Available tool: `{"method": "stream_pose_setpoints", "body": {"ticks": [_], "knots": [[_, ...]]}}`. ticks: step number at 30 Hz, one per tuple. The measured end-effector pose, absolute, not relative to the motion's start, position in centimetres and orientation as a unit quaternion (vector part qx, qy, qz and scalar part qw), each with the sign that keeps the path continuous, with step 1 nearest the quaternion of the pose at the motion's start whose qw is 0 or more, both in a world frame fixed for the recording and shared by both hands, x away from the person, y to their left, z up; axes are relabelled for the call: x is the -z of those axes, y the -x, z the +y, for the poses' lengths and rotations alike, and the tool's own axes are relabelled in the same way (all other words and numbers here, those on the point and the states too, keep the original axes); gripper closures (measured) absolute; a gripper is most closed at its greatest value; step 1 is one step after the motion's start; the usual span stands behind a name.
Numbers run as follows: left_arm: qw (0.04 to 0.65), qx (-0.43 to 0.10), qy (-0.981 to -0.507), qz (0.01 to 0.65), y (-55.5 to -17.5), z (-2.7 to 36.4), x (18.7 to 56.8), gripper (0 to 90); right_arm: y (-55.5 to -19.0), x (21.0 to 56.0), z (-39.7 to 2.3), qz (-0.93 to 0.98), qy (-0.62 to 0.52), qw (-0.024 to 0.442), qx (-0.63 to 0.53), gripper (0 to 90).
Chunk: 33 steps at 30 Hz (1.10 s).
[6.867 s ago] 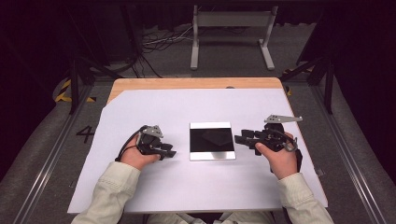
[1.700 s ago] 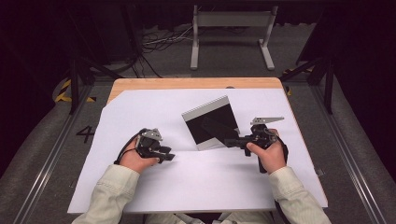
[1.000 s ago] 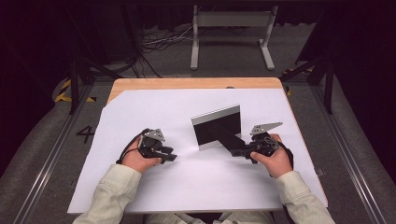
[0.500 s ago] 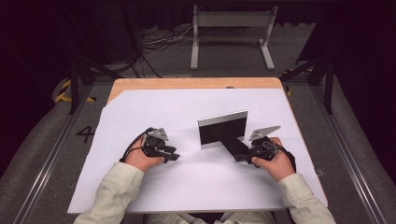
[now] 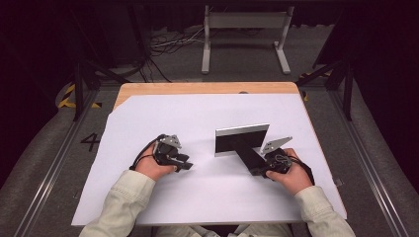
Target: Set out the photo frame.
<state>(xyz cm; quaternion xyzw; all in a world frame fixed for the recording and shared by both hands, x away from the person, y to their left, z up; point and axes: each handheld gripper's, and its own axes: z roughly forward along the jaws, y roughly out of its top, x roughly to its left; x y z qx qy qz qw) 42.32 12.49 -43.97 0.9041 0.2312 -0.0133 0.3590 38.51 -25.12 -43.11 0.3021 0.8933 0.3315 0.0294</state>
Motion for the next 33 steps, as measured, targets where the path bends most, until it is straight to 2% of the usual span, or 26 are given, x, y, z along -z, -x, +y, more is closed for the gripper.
{"method": "stream_pose_setpoints", "body": {"ticks": [10,16,21,28,33], "knots": [[0.357,0.017,-0.904,0.234,-42.27,12.40,43.96,60.6,-38.41,43.06,-25.14,0.892,-0.305,0.029,-0.332,76.5],[0.358,0.015,-0.905,0.229,-42.38,12.28,43.98,60.6,-38.23,42.79,-25.13,0.893,-0.305,0.039,-0.328,69.4],[0.357,0.016,-0.906,0.227,-42.43,12.10,43.96,60.6,-38.08,42.55,-25.34,0.895,-0.301,0.044,-0.326,74.1],[0.357,0.015,-0.906,0.227,-42.46,11.97,43.94,60.4,-37.98,42.42,-25.57,0.889,-0.311,0.046,-0.332,67.1],[0.358,0.016,-0.906,0.224,-42.51,11.77,43.91,60.4,-37.75,42.10,-25.89,0.887,-0.314,0.049,-0.334,67.2]]}}
